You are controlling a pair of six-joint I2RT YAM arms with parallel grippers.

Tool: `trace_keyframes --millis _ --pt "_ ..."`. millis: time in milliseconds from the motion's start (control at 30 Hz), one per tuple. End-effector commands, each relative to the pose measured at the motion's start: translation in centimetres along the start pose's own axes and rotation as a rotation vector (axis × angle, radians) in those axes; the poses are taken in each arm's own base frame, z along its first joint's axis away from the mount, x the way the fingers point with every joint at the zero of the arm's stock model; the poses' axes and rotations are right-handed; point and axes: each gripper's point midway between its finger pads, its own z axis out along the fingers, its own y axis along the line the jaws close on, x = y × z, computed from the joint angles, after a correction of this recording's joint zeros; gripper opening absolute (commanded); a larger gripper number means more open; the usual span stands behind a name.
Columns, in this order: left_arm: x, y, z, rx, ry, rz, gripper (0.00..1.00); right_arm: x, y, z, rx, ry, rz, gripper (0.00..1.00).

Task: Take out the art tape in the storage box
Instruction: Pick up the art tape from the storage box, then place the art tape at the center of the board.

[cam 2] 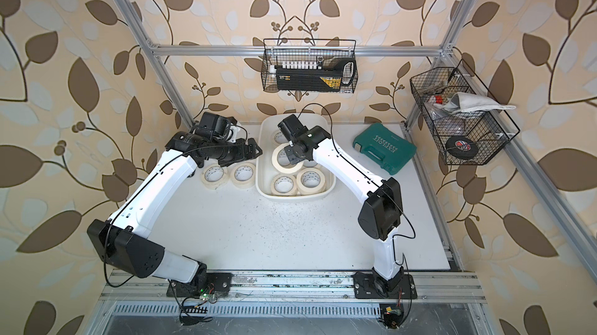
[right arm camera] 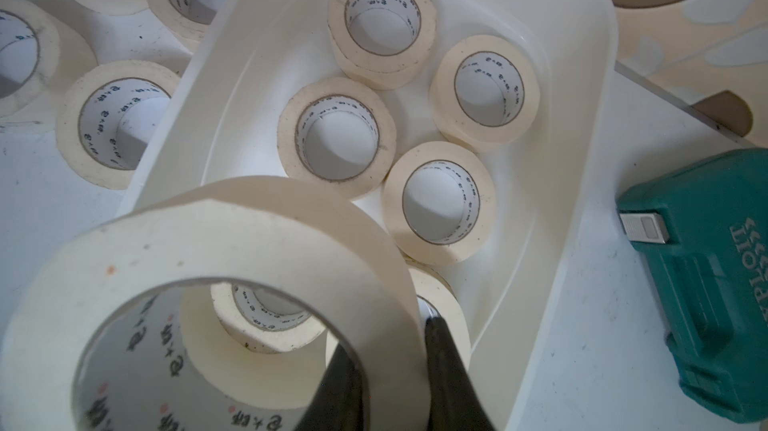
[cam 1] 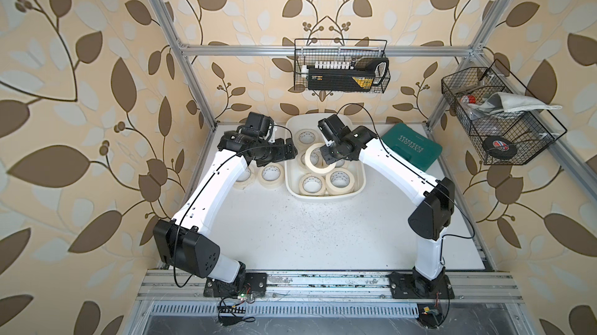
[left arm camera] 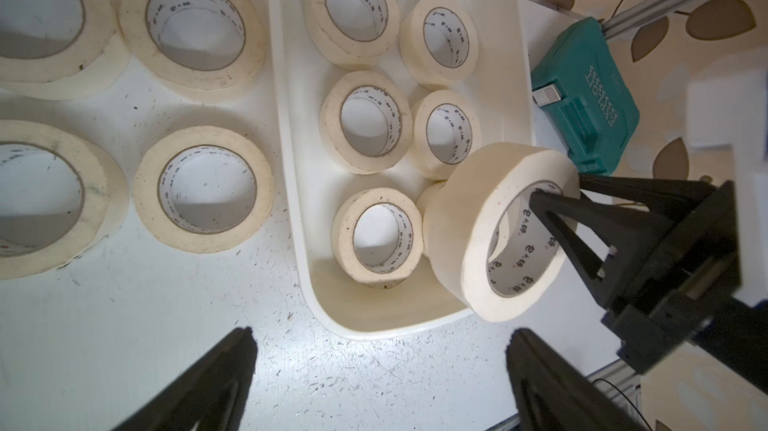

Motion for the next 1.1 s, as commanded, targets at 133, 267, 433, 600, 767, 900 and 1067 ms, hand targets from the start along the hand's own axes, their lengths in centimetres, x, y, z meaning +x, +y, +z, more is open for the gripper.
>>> trace_keyframes --millis 133,267,433,600,767,900,1067 --pt "-0.8 -3.5 0.8 0.01 -0.073 0.125 0.96 0.7 -1.3 -0.6 0.052 -0.034 0.163 0.0" --pt "0.1 -4.9 2.6 0.02 -0.044 0.15 0.96 1.1 -1.2 -0.5 0.043 -0.037 0.209 0.0" --pt "1.1 -5.1 5.7 0.02 -0.012 0.162 0.94 1.3 -0.9 -0.4 0.02 -0.034 0.234 0.0" --pt "1.7 -4.6 8.3 -0.004 0.032 0.155 0.92 1.7 -0.6 -0.3 0.002 -0.022 0.248 0.0" --pt "2.1 -4.1 10.3 -0.028 0.068 0.131 0.85 1.9 -0.4 -0.3 -0.007 -0.017 0.248 0.0" --pt "2.1 -4.0 11.0 -0.032 0.07 0.11 0.7 2.1 -0.4 -0.4 -0.009 -0.014 0.25 0.0" --pt "1.9 -4.0 11.4 -0.034 0.07 0.094 0.46 2.1 -0.4 -0.4 -0.017 -0.017 0.248 0.0"
